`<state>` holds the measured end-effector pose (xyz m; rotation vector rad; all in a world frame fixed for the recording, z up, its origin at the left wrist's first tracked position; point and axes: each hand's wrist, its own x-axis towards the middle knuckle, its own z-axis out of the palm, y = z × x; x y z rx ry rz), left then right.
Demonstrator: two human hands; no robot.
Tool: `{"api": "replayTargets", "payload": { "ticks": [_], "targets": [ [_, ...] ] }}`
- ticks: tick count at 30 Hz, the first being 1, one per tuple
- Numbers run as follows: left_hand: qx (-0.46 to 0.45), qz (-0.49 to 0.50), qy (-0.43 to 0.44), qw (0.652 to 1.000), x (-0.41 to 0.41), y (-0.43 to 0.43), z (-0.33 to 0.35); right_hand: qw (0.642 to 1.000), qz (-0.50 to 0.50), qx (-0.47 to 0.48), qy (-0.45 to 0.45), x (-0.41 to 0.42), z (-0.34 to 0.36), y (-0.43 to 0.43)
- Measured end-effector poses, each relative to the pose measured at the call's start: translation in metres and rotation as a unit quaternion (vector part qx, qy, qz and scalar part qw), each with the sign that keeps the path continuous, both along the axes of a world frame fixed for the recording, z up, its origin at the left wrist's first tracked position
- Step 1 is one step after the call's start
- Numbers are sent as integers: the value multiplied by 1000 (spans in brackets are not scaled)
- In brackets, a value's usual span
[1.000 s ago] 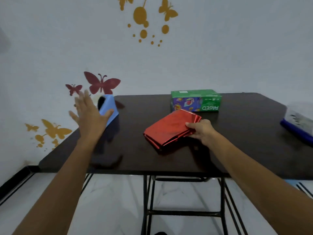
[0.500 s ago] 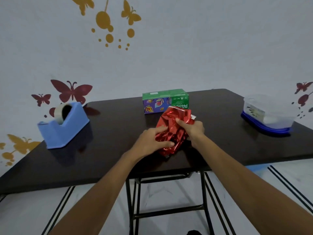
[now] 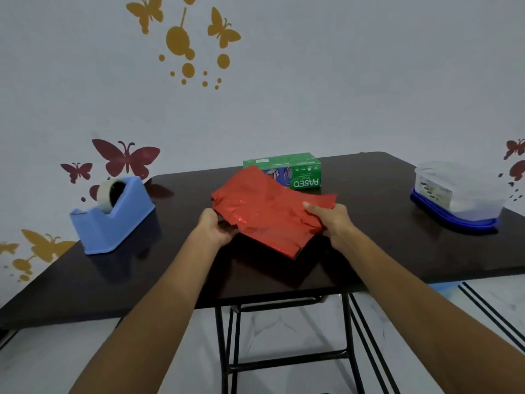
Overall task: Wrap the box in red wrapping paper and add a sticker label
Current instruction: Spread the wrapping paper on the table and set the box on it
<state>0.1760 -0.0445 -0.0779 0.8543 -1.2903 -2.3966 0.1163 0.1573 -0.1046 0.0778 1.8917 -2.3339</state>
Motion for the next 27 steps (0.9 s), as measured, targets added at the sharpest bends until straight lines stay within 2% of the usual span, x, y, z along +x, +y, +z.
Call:
{"api": "replayTargets", "payload": {
  "ticks": [1,2,3,4,5,6,7,8,10,11,12,13,16,18,19,21,23,25,27],
  "targets": [
    [-17,20,2,1000,1,-7,0,1000,-5,6,-4,-2,0,0],
    [-71,53,-3,996,1,-14,0,1000,-10,15,0,-3,-1,1],
    [-167,103,-9,981,2,-18,0,1000,-11,23,9,-4,-1,1],
    [-295,164,0,941,2,-19,2,999,-14,29,21,-6,-2,1],
    [-423,200,41,883,6,-13,7,999,-18,34,31,-6,-2,0],
    [-523,196,101,824,10,-2,13,998,-22,41,38,-6,-1,-2],
    [-583,142,155,785,12,11,16,998,-24,46,45,-7,-1,-5],
    [-609,52,182,770,12,25,16,997,-22,45,52,-6,-1,-9],
    [-608,-145,156,765,5,49,8,998,-3,24,56,-3,0,-17],
    [-615,-197,127,753,-1,57,-2,999,8,9,50,0,1,-21],
    [-634,-198,100,741,-9,62,-11,999,20,-5,43,2,3,-24],
    [-635,-174,94,747,-14,64,-17,999,28,-8,40,4,4,-27],
    [-528,-113,125,833,-20,56,-21,999,23,-12,41,5,9,-26],
    [-448,-61,159,878,-19,46,-14,1000,5,-8,25,3,11,-16],
    [-393,-27,161,905,-19,37,-9,1000,0,-18,16,2,13,-10],
    [-217,-2,173,961,-13,17,1,998,-19,-61,2,1,15,1],
    [-90,15,189,978,-4,-10,9,996,-41,-84,0,1,16,6],
    [-38,26,205,978,4,-32,12,995,-59,-84,12,1,16,6],
    [-27,9,216,976,11,-44,11,995,-88,-41,20,1,17,3]
  ]
}}
